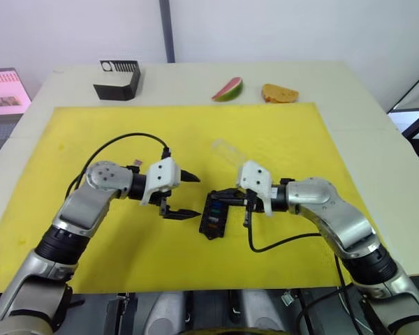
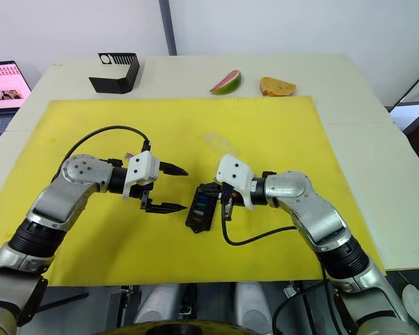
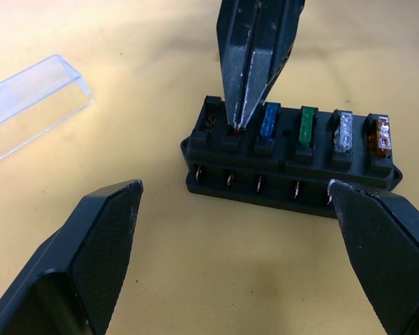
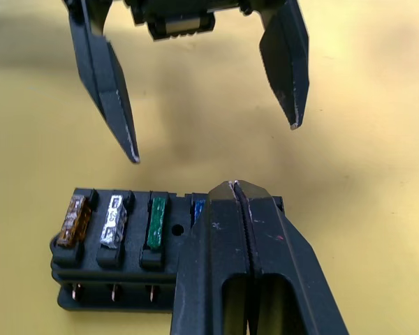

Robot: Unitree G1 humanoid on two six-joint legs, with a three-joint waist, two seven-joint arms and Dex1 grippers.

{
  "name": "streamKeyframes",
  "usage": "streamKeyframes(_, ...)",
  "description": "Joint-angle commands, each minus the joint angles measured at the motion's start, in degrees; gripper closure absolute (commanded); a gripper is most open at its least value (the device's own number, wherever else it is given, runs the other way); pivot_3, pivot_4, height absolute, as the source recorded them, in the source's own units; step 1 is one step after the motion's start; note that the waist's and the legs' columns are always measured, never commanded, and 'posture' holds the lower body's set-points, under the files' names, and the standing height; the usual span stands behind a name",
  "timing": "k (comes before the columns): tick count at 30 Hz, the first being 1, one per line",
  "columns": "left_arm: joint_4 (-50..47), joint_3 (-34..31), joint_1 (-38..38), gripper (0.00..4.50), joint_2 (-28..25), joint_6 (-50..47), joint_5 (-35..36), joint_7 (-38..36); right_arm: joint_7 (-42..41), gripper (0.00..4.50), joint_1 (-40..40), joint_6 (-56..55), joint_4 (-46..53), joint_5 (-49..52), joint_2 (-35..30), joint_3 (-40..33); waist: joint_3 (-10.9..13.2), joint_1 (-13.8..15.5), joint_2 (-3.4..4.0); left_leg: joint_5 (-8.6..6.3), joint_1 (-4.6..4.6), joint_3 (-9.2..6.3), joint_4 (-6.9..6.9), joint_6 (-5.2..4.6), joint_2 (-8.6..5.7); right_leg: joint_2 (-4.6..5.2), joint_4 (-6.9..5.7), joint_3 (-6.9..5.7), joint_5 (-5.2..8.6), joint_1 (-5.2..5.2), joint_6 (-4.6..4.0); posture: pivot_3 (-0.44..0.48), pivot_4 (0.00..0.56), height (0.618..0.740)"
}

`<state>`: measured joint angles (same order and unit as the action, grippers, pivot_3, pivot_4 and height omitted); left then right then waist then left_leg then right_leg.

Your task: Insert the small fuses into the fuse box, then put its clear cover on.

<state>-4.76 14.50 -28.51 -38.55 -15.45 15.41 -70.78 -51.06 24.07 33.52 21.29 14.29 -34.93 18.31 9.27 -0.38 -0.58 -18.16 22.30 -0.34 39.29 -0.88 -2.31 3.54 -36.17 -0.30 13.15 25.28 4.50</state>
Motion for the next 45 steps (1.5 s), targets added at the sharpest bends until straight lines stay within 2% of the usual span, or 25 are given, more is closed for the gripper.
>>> streamKeyframes(1, -1.73, -0.65, -0.35, 0.00, 0.40, 0.63, -0.58, 1.09, 1.37, 4.48, -2.22, 1.69, -1.91, -3.13, -0.86, 2.71, -0.03, 0.08, 0.00, -0.02, -0.03, 0.00, 0.00, -0.03, 0.00, 0.00, 0.00, 0.00, 0.00, -0.04, 0.00, 0.000, 0.150, 0.740)
streamKeyframes(18, -1.15, -0.88, 0.01, 0.00, 0.85, 2.08, -0.59, 0.56, -1.53, 4.48, -0.45, 5.11, 3.46, 7.81, -0.74, -6.23, -0.04, 1.03, 0.00, -0.05, -0.12, 0.00, 0.04, -0.09, 0.00, 0.00, 0.01, 0.00, 0.00, -0.14, 0.00, 0.000, 0.150, 0.740)
streamKeyframes(29, -0.84, -0.77, -0.33, 0.00, 1.23, 2.18, -0.78, 0.53, 0.21, 4.48, -0.03, 5.84, -1.53, 0.57, -2.03, 0.22, -0.04, 1.05, 0.00, -0.05, -0.12, 0.00, 0.04, -0.09, 0.00, 0.00, -0.01, 0.00, 0.00, -0.13, 0.00, 0.000, 0.150, 0.740)
streamKeyframes(37, -0.73, -0.68, -0.48, 0.00, 1.75, 2.41, -1.09, 0.80, -0.99, 4.48, 0.51, 8.11, -0.96, 1.69, -2.90, 0.59, -0.05, 1.08, 0.00, -0.05, -0.15, 0.00, 0.04, -0.09, 0.00, 0.00, -0.01, 0.00, 0.00, -0.17, 0.00, 0.000, 0.150, 0.740)
streamKeyframes(45, -1.43, -1.36, 0.48, 0.00, 1.55, 2.11, -0.32, 0.79, -0.18, 4.48, 3.04, 10.83, 2.10, 10.82, 0.14, -9.36, -0.04, 1.04, 0.00, -0.05, -0.11, 0.00, 0.05, -0.09, 0.00, 0.00, -0.01, 0.00, 0.00, -0.13, 0.00, 0.000, 0.150, 0.740)
